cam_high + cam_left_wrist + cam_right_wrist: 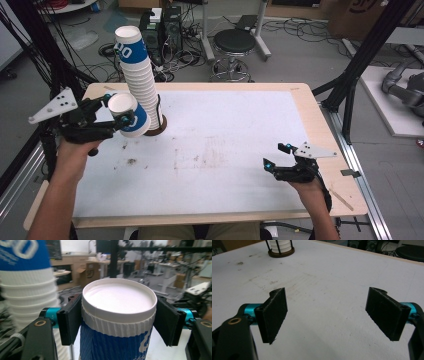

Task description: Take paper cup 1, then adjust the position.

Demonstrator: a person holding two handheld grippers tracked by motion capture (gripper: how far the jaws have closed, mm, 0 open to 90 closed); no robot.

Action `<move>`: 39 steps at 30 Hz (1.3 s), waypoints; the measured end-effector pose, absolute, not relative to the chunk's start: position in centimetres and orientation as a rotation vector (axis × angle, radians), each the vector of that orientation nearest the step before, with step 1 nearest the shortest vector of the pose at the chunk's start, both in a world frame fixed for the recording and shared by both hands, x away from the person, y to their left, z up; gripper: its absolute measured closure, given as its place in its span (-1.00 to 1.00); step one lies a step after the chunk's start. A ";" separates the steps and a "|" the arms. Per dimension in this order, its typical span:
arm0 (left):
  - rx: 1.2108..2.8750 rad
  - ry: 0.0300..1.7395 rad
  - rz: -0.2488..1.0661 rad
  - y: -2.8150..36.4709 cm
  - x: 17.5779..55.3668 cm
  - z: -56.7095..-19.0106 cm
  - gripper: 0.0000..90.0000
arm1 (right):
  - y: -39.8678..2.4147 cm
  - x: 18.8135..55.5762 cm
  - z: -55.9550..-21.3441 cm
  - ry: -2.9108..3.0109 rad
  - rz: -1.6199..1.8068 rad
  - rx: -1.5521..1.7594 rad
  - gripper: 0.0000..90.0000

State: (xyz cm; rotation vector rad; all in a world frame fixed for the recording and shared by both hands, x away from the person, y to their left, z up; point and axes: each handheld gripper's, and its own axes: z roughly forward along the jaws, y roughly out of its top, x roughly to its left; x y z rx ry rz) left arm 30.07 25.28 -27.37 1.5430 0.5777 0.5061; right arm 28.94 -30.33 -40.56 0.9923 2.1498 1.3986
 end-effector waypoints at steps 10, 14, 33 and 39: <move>1.589 0.535 0.455 22.5 30.0 -30.2 -0.35 | -29.4 29.2 -40.7 2.180 1.404 0.974 -0.60; 1.581 0.535 0.427 21.6 29.8 -31.6 -0.35 | -29.2 29.1 -40.7 2.184 1.401 0.968 -0.60; 1.624 0.476 0.315 17.8 30.4 -34.7 -0.35 | -28.1 28.9 -40.1 2.197 1.477 0.905 -0.60; 1.642 0.462 0.286 16.7 30.6 -35.3 -0.35 | -27.2 29.1 -39.7 2.232 1.518 0.835 -0.60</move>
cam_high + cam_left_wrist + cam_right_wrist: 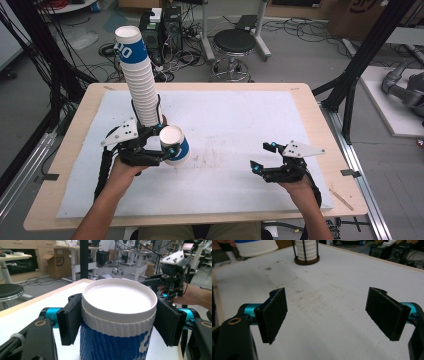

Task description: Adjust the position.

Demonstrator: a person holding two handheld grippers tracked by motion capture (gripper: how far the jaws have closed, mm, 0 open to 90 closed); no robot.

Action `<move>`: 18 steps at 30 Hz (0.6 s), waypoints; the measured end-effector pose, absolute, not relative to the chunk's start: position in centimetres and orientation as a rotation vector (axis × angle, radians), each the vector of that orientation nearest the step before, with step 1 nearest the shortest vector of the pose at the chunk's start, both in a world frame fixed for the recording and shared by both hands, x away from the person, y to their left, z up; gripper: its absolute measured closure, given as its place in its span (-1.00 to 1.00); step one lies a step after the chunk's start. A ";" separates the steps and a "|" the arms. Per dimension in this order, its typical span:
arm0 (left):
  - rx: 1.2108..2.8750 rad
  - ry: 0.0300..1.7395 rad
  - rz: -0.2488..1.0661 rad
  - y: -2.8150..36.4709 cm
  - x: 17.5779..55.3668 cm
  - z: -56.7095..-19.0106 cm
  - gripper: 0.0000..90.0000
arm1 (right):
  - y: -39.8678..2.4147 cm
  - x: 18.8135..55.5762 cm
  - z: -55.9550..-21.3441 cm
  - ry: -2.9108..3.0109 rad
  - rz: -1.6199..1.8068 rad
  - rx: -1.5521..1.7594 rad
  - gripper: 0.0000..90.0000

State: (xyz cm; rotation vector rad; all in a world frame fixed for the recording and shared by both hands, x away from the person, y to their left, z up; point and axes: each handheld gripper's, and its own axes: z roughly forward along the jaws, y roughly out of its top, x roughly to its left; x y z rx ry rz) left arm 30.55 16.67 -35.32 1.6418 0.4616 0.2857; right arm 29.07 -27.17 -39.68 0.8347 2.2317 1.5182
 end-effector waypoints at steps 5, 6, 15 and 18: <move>1.646 0.439 0.266 15.6 30.7 -35.4 -0.35 | -26.3 28.9 -39.2 2.254 1.603 0.782 -0.60; 1.644 0.437 0.260 15.4 30.7 -35.5 -0.35 | -26.1 28.9 -39.1 2.252 1.616 0.766 -0.60; 1.667 0.376 0.218 13.3 30.9 -35.8 -0.35 | -24.5 28.9 -38.7 2.285 1.680 0.656 -0.60; 1.677 0.354 0.207 12.6 31.1 -35.8 -0.35 | -23.8 29.1 -38.6 2.303 1.691 0.620 -0.60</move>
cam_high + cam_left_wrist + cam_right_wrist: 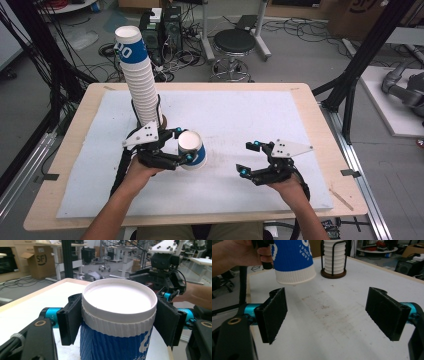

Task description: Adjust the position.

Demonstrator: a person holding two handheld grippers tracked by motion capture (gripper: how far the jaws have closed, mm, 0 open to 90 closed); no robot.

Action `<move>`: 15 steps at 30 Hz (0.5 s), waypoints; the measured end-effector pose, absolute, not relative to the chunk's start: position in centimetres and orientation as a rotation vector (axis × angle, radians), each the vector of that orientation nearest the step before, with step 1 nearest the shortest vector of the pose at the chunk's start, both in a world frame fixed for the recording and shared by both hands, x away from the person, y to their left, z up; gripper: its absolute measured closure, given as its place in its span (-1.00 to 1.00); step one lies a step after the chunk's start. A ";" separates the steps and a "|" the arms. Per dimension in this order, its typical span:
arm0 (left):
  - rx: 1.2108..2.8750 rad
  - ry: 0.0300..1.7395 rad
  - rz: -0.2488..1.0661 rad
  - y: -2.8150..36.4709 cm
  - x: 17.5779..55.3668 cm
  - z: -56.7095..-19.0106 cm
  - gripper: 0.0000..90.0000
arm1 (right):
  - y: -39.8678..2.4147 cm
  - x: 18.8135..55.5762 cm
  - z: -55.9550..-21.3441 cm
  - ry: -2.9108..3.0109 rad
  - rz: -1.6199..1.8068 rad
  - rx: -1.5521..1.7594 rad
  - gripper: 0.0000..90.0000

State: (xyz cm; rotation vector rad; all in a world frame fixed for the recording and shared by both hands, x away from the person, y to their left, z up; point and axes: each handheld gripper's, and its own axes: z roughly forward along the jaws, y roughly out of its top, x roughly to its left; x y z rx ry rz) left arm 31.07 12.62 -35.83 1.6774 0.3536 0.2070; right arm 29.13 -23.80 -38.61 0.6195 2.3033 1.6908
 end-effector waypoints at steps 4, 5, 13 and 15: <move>1.696 0.315 0.183 11.7 31.2 -35.9 -0.35 | -22.7 29.4 -38.5 2.340 1.707 0.567 -0.60; 1.697 0.307 0.178 11.5 31.2 -35.9 -0.35 | -22.5 29.5 -38.5 2.346 1.712 0.549 -0.60; 1.699 0.271 0.137 10.3 31.2 -36.0 -0.35 | -20.9 29.9 -39.1 2.417 1.723 0.500 -0.60; 1.700 0.262 0.127 10.0 31.2 -36.0 -0.35 | -20.6 29.9 -39.1 2.426 1.728 0.487 -0.60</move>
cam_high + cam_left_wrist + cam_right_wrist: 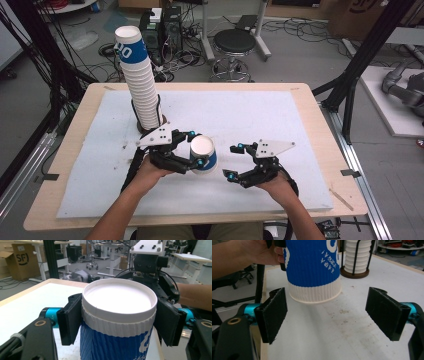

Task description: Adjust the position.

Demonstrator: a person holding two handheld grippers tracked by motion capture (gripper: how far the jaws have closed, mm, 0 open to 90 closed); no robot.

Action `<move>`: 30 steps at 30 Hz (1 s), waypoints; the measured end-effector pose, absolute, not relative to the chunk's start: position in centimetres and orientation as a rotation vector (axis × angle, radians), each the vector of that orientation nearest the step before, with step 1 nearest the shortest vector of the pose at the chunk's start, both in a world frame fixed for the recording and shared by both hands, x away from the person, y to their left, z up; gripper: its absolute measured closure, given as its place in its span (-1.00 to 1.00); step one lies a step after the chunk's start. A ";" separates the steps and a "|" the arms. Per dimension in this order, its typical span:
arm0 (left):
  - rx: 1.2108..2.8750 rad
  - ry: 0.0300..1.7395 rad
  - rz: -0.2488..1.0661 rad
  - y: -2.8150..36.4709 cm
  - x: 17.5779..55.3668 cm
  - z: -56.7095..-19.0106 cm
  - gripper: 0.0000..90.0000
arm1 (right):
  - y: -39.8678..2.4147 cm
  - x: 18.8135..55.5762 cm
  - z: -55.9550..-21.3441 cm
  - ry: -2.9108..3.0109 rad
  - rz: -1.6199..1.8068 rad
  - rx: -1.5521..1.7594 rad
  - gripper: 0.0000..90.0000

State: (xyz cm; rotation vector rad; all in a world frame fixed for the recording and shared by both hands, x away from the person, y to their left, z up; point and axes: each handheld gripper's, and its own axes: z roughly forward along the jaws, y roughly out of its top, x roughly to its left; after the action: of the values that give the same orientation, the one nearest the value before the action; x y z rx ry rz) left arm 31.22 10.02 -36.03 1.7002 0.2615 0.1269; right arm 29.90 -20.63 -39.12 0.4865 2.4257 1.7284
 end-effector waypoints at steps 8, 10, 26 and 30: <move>1.711 0.234 0.090 9.0 31.3 -36.2 -0.35 | -19.5 30.0 -39.5 2.468 1.739 0.451 -0.60; 1.712 0.232 0.079 8.8 31.3 -36.2 -0.35 | -19.3 30.1 -39.6 2.469 1.744 0.443 -0.60; 1.710 0.194 0.016 7.8 31.2 -36.3 -0.35 | -17.5 30.2 -40.2 2.510 1.779 0.380 -0.60; 1.696 0.188 0.009 7.8 31.1 -36.3 -0.34 | -17.5 30.2 -40.2 2.513 1.795 0.368 -0.56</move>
State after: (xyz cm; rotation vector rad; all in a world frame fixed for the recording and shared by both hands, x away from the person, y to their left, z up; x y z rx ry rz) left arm 31.12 7.85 -36.25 1.6958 0.1884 0.0090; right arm 30.18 -17.53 -40.21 0.3685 2.5125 1.7946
